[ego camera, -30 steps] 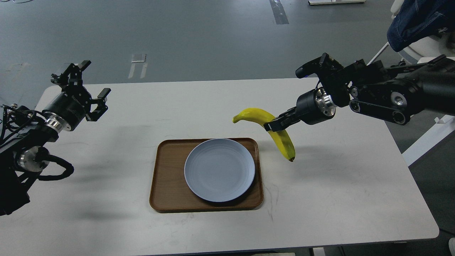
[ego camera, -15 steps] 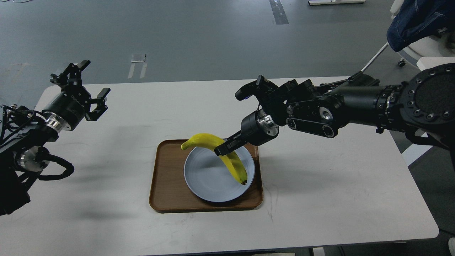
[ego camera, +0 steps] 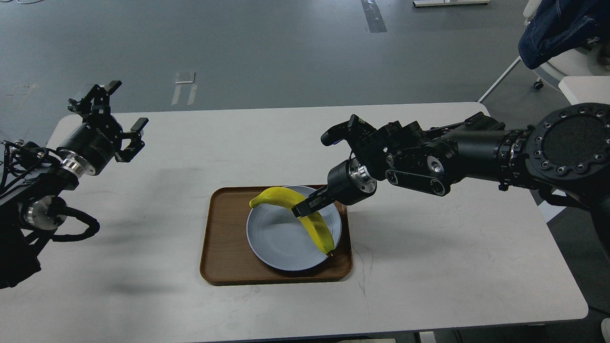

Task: Place banana on plate with both arms
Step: 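Lower the banana onto the plate with the right gripper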

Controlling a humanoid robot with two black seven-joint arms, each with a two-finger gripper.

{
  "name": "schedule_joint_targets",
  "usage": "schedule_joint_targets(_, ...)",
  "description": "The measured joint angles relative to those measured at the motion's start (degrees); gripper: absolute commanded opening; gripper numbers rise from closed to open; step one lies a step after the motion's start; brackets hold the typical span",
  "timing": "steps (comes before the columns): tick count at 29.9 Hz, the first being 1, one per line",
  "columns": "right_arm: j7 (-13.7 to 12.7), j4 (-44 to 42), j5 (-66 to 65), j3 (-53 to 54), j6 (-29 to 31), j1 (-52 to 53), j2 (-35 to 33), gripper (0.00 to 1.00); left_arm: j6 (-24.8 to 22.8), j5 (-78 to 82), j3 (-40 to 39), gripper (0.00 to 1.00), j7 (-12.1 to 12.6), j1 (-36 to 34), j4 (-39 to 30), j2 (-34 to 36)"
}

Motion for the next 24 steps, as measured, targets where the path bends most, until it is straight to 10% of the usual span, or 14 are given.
schedule_joint_targets(10, 0.00, -0.18, 2.08, 0.08, -0.02, -0.12, 0.00, 0.97, 0.00, 0.00, 0.00, 0.98, 0.00, 0.00, 0.00, 0.02)
schedule_joint_targets(24, 0.02, -1.00, 5.54, 6.68, 0.12, 0.26, -6.42, 1.00, 0.00, 0.00, -0.07, 0.98, 0.00, -0.27, 0.00, 0.18)
